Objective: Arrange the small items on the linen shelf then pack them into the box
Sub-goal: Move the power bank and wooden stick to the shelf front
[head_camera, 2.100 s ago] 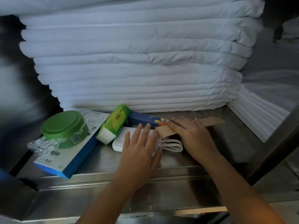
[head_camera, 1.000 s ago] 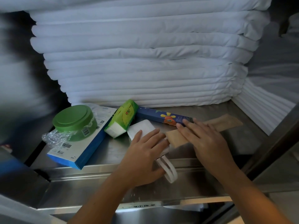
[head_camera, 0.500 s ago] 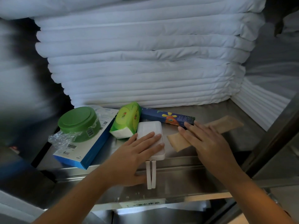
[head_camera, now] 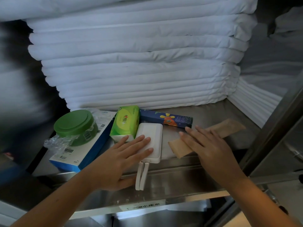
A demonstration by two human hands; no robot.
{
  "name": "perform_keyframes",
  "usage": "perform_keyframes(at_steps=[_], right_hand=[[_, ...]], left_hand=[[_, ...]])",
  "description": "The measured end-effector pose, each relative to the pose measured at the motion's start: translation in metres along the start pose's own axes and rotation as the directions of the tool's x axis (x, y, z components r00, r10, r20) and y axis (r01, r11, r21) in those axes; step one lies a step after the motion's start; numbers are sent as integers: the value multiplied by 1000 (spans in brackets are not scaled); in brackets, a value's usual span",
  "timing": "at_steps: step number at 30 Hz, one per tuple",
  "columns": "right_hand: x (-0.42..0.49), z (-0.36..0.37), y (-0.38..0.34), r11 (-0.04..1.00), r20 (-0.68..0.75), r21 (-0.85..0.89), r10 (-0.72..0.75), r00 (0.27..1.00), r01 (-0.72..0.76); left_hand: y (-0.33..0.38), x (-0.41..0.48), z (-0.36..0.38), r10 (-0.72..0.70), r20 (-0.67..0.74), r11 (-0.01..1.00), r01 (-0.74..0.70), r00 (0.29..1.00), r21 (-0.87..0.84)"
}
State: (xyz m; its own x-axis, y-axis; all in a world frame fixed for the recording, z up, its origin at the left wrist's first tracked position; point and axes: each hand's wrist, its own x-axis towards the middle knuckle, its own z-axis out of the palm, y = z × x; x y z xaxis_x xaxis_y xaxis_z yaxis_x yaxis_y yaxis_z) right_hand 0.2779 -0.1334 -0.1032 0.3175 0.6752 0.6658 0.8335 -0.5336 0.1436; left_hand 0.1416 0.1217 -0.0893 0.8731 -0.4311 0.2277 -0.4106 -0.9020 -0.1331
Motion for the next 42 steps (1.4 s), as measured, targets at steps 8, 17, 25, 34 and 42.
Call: perform_keyframes(at_steps=[8,17,25,34,42], right_hand=[[3,3,-10,999,-12,-13,-41,999,40],[2,4,-17,994,7,9,-112,994,112],[-3,6,-14,980,22,84,-181,983,178],[-8,8,-10,945,56,164,-296,953,284],[-5,5,-16,917,98,160,-383,919,365]], left_hand=[[3,4,7,-29,13,999,30,999,-28],[9,27,11,-68,-84,997,70,994,30],[13,29,10,-92,-60,989,85,994,-118],[21,13,12,-17,-178,999,10,984,-41],[11,18,9,90,-163,996,-88,982,19]])
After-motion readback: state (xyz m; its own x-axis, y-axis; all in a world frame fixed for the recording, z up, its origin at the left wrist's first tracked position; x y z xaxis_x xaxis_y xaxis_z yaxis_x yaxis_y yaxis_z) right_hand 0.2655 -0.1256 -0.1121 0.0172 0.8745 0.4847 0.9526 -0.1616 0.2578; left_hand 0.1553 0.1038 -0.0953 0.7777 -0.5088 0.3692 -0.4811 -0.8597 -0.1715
